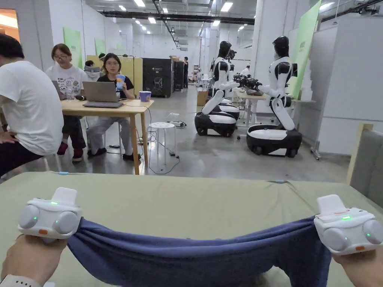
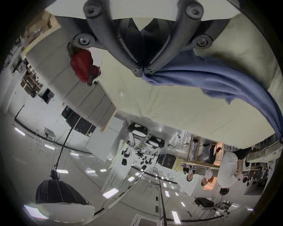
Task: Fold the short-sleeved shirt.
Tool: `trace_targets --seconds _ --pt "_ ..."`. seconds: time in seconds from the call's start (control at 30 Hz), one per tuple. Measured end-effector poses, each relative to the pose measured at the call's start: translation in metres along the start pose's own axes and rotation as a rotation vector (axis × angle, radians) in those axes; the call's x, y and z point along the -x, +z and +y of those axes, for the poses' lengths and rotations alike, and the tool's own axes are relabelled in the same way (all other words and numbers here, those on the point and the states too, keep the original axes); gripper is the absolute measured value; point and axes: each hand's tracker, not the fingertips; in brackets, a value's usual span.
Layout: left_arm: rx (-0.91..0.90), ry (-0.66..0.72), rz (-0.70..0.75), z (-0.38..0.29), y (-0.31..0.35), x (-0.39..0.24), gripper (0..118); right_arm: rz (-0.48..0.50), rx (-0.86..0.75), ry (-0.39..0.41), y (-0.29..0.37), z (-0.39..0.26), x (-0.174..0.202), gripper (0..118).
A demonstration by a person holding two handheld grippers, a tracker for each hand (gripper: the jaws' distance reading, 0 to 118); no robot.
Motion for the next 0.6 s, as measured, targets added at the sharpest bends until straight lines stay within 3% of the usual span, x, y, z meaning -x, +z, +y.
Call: trace_targets --seconds 0.17,0.23,0.37,0.4,0.43,0.5,0.53,0.6 --pt "0.131 0.071 -0.026 -0.1 0.02 0.006 2 0.092 0.144 -0.063 0.014 -0.1 0.013 1" --pt "0.196 0.089 -0.046 -0.14 0.023 0.007 2 0.101 0.196 -0.036 0.025 -0.139 0.026 1" --pt "0.195 0.145 -0.092 -0.181 0.029 0.009 3 0.12 0.262 -0.057 0.031 -0.185 0.037 2" --pt "0.182 0.141 -0.095 -0.184 0.03 0.011 9 0.128 0.26 -0.075 0.034 -0.189 0.037 7" --pt "0.169 0.142 -0.084 -0.184 0.03 0.013 25 0.142 0.254 -0.101 0.037 -0.188 0.036 23" --pt "0.094 0.192 -0.036 -0.175 0.046 0.018 87 0.135 0.207 -0.171 0.056 -0.175 0.033 85" --pt "0.055 0.24 -0.042 -0.17 0.054 0.02 101 0.148 0.176 -0.193 0.063 -0.167 0.033 96" --pt "-0.058 0.336 -0.141 -0.151 0.073 0.016 97 0.213 0.077 -0.215 0.083 -0.143 0.041 98"
